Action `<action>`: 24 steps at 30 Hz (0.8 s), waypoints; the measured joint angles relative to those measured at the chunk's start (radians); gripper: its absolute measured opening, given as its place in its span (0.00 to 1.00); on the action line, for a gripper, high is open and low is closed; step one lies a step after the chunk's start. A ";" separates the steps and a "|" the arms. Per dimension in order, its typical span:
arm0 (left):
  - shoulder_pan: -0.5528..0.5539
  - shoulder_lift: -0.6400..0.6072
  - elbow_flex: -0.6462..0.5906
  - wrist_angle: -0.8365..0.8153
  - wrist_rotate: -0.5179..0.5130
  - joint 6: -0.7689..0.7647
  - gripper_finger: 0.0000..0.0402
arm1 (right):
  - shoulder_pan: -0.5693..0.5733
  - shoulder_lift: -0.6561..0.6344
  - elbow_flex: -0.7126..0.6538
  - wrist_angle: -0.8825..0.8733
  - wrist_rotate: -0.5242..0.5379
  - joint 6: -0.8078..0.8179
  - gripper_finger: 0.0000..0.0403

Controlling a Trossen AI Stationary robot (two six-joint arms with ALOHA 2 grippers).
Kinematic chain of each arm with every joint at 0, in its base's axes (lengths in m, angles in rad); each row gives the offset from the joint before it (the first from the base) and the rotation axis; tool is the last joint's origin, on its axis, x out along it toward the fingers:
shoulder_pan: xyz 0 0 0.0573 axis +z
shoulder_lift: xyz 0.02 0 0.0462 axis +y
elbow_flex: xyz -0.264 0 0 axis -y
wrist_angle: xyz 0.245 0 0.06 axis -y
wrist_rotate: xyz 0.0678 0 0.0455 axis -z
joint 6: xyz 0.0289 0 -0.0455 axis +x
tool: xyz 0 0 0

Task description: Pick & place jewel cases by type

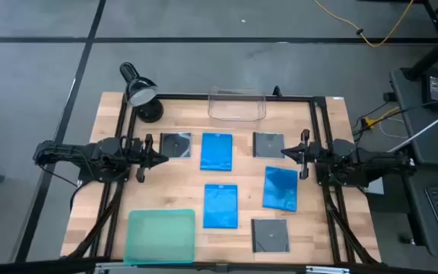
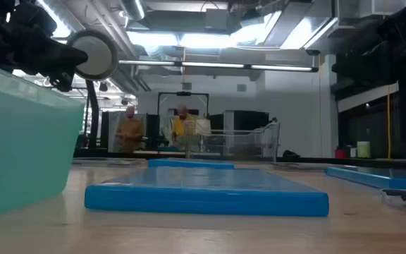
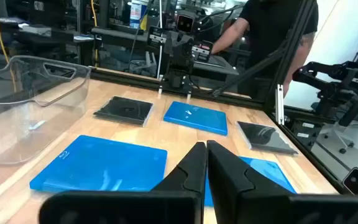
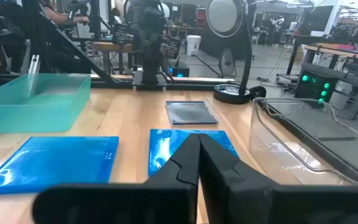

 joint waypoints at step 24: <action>0.000 0.000 0.000 0.000 0.000 0.000 0.02 | 0.000 0.000 0.000 0.000 0.000 0.000 0.03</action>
